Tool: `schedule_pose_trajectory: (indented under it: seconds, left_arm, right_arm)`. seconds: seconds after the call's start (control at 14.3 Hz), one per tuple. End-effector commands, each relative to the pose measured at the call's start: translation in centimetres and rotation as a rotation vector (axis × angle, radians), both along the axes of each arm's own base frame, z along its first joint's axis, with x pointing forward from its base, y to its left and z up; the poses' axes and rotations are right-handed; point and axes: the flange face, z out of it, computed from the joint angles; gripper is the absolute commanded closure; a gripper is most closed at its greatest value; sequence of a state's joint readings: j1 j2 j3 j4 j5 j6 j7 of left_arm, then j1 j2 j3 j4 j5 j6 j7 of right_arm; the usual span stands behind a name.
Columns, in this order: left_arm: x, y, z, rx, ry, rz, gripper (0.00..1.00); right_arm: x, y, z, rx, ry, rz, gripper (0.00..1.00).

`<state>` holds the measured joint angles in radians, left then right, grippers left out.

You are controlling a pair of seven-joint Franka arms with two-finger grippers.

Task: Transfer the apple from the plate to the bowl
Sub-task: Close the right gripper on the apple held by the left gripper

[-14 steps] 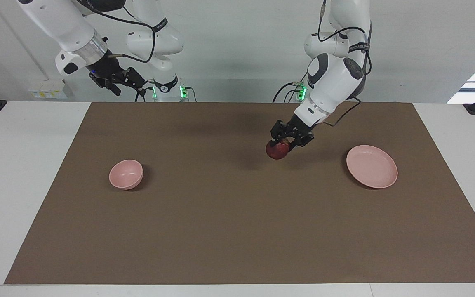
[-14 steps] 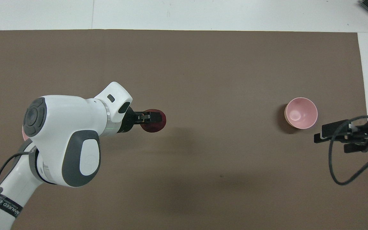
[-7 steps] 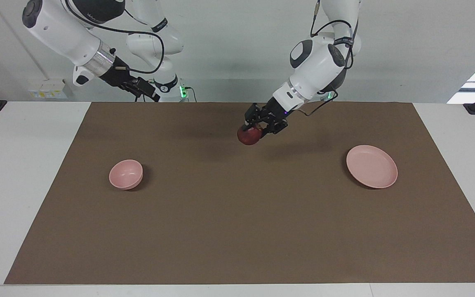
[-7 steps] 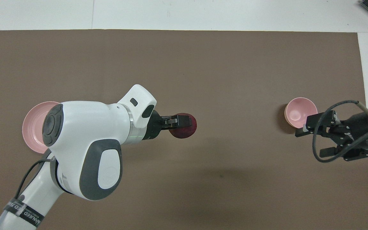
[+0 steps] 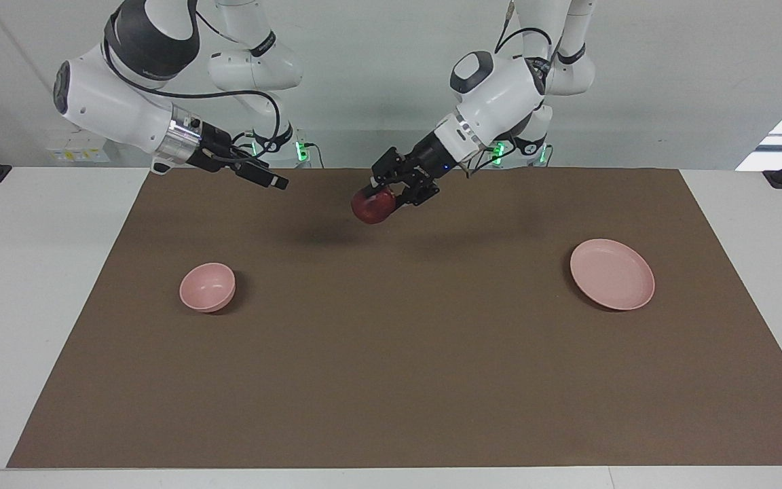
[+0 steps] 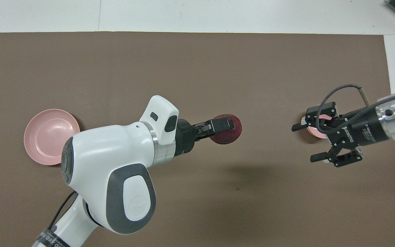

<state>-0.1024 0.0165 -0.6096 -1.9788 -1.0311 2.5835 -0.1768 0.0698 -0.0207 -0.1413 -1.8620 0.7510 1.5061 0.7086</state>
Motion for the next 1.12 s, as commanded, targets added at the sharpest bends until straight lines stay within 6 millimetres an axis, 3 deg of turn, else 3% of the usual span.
schedule_pose_trajectory:
  seconds: [0.0, 0.28, 0.42, 0.77, 1.05]
  left_arm:
    - [-0.5, -1.4, 1.8, -0.077, -0.009, 0.051, 1.00]
    - [-2.3, -3.1, 2.5, -0.108, -0.082, 0.141, 1.00]
    - [-2.3, -3.0, 2.5, -0.109, -0.084, 0.145, 1.00]
    - [-3.3, -3.7, 2.6, -0.111, -0.097, 0.150, 1.00]
    - [-3.5, -3.7, 2.5, -0.108, -0.095, 0.149, 1.00]
  right_arm:
    - [2.2, -0.4, -1.2, 0.077, 0.069, -0.099, 0.00]
    - [3.8, 1.5, -0.3, 0.112, 0.151, -0.191, 0.00]
    - [4.5, 2.0, -0.4, 0.126, 0.182, -0.216, 0.00]
    - [4.6, 6.9, -0.6, 0.127, 0.194, -0.210, 0.00]
    - [4.7, 7.6, -0.3, 0.145, 0.197, -0.223, 0.00]
